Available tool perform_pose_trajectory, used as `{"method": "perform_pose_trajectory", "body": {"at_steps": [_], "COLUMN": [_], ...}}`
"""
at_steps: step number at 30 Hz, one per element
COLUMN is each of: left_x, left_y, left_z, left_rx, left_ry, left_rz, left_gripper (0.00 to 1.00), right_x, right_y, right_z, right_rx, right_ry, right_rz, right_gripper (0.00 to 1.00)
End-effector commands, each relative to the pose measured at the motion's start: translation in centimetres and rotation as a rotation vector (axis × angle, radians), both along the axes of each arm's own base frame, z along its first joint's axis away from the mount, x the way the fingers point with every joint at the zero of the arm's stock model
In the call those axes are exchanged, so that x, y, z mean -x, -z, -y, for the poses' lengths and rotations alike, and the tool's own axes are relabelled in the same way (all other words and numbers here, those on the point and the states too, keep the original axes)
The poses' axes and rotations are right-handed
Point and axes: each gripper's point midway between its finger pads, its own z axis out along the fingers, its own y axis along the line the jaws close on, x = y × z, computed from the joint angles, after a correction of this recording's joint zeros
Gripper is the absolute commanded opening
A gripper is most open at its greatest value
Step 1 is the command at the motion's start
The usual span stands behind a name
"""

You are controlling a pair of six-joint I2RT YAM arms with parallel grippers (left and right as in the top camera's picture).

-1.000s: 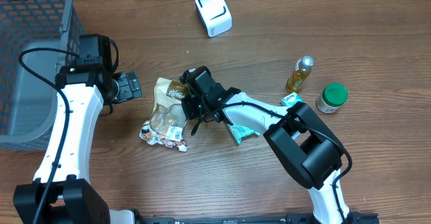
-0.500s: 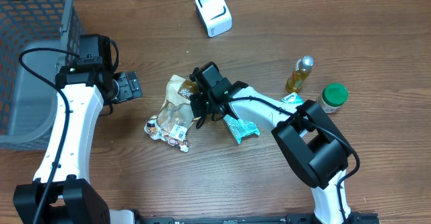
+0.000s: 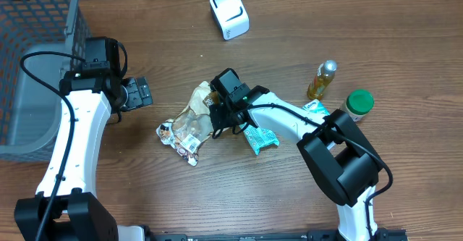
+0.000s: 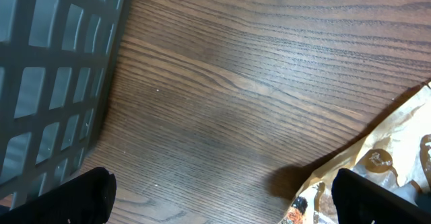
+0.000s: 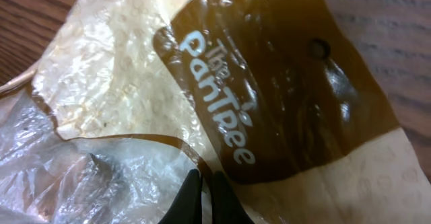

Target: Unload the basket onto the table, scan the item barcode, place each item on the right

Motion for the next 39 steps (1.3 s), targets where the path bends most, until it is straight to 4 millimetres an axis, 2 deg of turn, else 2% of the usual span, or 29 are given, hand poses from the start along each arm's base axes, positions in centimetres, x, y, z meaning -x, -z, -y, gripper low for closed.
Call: {"method": "perform_pose_trajectory", "body": {"at_steps": [1, 11, 18, 24, 30, 35, 39], "left_x": [-0.3, -0.3, -0.3, -0.3, -0.3, -0.3, -0.3], "left_y": [-0.7, -0.7, -0.7, -0.7, -0.7, -0.7, -0.7], "left_z": [0.1, 0.1, 0.1, 0.1, 0.1, 0.1, 0.1], "left_rx": [-0.014, -0.014, -0.014, -0.014, -0.014, -0.014, -0.014], "left_ry": [0.014, 0.014, 0.014, 0.014, 0.014, 0.014, 0.014], "left_rz": [0.019, 0.019, 0.019, 0.019, 0.019, 0.019, 0.019], "left_gripper": [1.00, 0.99, 1.00, 0.99, 0.99, 1.00, 1.00], "right_x": [0.1, 0.4, 0.5, 2.2, 4.7, 5.9, 6.4], "right_y": [-1.3, -4.7, -3.9, -3.1, -2.5, -2.3, -2.4], "right_z": [0.9, 1.4, 3.6, 5.7, 7.6, 8.0, 7.5], "right_rx": [0.004, -0.010, 0.100, 0.196, 0.283, 0.297, 0.266], "right_ry": [0.068, 0.080, 0.125, 0.149, 0.140, 0.135, 0.144], "right_rz": [-0.009, 0.018, 0.027, -0.042, -0.139, -0.195, -0.227], "right_gripper": [0.04, 0.04, 0.04, 0.04, 0.05, 0.05, 0.05]}}
